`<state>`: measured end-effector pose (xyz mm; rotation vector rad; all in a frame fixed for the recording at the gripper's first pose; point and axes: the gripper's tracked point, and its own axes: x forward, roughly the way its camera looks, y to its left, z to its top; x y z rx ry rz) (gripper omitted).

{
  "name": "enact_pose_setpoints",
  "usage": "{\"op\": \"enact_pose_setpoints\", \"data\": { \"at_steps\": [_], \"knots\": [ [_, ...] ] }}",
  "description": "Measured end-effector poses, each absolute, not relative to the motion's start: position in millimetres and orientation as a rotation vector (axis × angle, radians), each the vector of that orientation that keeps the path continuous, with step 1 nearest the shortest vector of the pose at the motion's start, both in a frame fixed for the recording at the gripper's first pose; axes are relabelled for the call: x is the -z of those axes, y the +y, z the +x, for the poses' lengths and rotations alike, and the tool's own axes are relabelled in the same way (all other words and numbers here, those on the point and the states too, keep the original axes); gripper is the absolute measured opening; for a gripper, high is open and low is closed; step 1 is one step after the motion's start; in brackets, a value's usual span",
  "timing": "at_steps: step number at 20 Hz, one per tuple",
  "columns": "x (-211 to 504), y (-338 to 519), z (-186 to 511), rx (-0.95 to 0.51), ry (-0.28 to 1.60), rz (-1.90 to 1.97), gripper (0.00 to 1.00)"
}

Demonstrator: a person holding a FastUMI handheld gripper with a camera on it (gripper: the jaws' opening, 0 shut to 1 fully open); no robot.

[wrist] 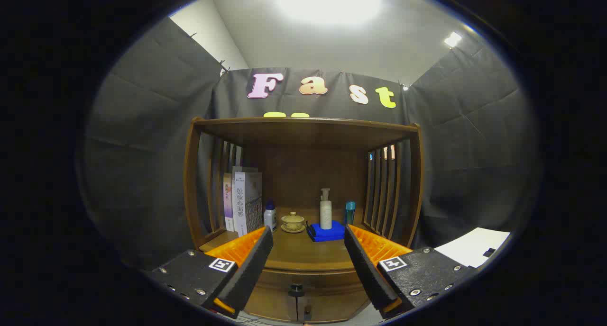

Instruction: Pull open the drawer, take out the items inside it, and place them on the countertop above the cabinet.

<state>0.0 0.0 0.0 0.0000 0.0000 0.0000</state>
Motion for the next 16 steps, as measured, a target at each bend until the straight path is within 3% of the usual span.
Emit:
{"op": "enact_pose_setpoints", "data": {
  "at_steps": [16],
  "knots": [
    [38.9, -31.5, 7.9, 0.005, 0.024, -0.046, 0.94]
  ]
}}
